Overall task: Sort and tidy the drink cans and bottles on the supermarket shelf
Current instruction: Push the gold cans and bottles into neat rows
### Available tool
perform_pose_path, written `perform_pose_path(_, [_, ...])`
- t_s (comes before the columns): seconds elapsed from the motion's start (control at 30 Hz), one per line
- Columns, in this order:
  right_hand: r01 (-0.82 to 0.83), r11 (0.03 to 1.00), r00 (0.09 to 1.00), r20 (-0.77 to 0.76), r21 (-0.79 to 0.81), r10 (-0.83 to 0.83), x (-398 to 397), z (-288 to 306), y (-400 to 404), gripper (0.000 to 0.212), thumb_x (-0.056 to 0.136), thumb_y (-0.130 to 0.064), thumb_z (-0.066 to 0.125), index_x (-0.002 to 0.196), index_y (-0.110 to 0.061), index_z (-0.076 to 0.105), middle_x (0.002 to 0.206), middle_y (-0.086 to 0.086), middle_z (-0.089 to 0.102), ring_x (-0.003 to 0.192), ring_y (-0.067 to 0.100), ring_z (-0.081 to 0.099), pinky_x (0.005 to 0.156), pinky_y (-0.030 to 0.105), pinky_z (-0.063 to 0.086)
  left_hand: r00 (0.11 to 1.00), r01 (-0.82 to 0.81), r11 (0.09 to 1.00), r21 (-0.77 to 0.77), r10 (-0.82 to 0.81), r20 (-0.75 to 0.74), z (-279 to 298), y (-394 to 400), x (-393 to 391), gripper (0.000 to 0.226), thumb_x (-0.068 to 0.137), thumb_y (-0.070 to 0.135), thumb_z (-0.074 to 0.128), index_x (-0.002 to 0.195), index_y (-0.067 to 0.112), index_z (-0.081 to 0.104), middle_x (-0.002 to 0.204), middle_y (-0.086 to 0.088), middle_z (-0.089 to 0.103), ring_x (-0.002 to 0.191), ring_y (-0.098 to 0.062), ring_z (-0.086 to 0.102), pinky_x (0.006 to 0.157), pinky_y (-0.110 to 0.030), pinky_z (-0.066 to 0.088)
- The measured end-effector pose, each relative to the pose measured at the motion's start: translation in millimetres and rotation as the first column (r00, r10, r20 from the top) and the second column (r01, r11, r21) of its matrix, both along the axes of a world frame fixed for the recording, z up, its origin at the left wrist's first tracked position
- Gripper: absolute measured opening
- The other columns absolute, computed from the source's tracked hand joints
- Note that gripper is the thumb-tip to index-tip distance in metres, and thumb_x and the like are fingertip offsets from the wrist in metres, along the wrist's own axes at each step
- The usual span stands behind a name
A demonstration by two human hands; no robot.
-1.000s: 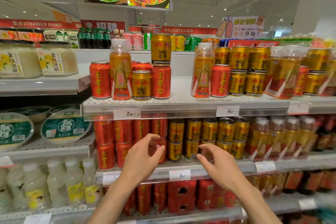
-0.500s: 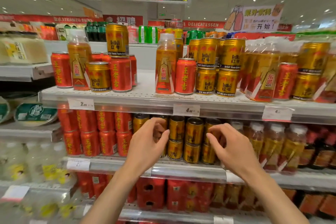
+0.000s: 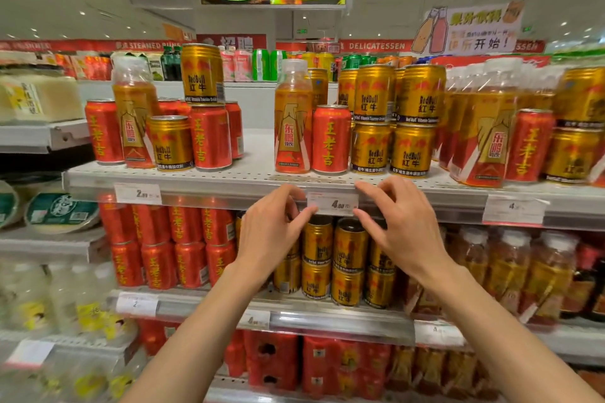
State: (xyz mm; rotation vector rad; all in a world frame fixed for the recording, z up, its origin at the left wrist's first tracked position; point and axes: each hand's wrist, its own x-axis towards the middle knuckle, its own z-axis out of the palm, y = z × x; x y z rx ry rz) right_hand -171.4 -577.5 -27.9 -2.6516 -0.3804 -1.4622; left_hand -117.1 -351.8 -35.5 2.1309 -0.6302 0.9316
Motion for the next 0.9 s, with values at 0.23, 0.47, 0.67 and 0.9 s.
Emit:
perform_pose_path(0.23, [-0.016, 1.000, 1.000, 0.022, -0.013, 0.017, 4.7, -1.0, -4.2, 0.045, 0.088, -0.031, 0.075, 0.128, -0.012, 0.066, 0.095, 0.005, 0.055, 0.088, 0.021, 0.052, 0.075, 0.036, 0.051, 1.000, -0.020, 0.998, -0.058, 0.020, -0.008, 1.0, 3.4, 6.5, 0.027, 0.081, 0.048, 0.082, 0.086, 0.027, 0.066, 0.067, 0.014, 0.067, 0.062, -0.001, 0.060, 0.060, -0.017, 0.044])
perform_pose_path(0.47, [-0.174, 0.953, 0.982, 0.108, 0.248, 0.152, 11.2, 29.8, 1.0, 0.026, 0.094, -0.028, 0.068, 0.114, -0.011, 0.069, 0.092, -0.004, 0.056, 0.068, 0.004, 0.049, 0.058, 0.026, 0.049, 0.995, -0.008, 0.995, -0.103, -0.002, -0.098, 5.3, 7.5, 13.2, 0.033, 0.075, 0.056, 0.083, 0.073, 0.028, 0.067, 0.065, 0.016, 0.067, 0.065, 0.001, 0.064, 0.066, -0.030, 0.056])
perform_pose_path(0.67, [-0.168, 0.985, 0.953, 0.262, 0.037, 0.152, 40.6, 74.9, 39.2, 0.027, 0.093, -0.024, 0.068, 0.113, -0.006, 0.069, 0.111, 0.012, 0.065, 0.106, 0.027, 0.058, 0.089, 0.034, 0.050, 0.988, 0.003, 0.998, -0.070, -0.014, -0.156, 14.2, 9.6, 18.2, 0.037, 0.072, 0.062, 0.083, 0.071, 0.027, 0.069, 0.064, 0.016, 0.069, 0.067, 0.002, 0.065, 0.069, -0.033, 0.057])
perform_pose_path(0.9, [-0.020, 0.993, 0.999, 0.025, -0.117, 0.023, 71.2, 101.2, 68.3, 0.076, 0.090, -0.051, 0.067, 0.154, -0.021, 0.038, 0.151, 0.019, 0.041, 0.141, 0.035, 0.037, 0.119, 0.052, 0.028, 0.986, 0.009, 0.999, -0.047, -0.017, -0.166, 16.2, 11.7, 18.3, 0.038, 0.073, 0.063, 0.082, 0.068, 0.028, 0.066, 0.063, 0.015, 0.067, 0.066, 0.001, 0.064, 0.068, -0.028, 0.055])
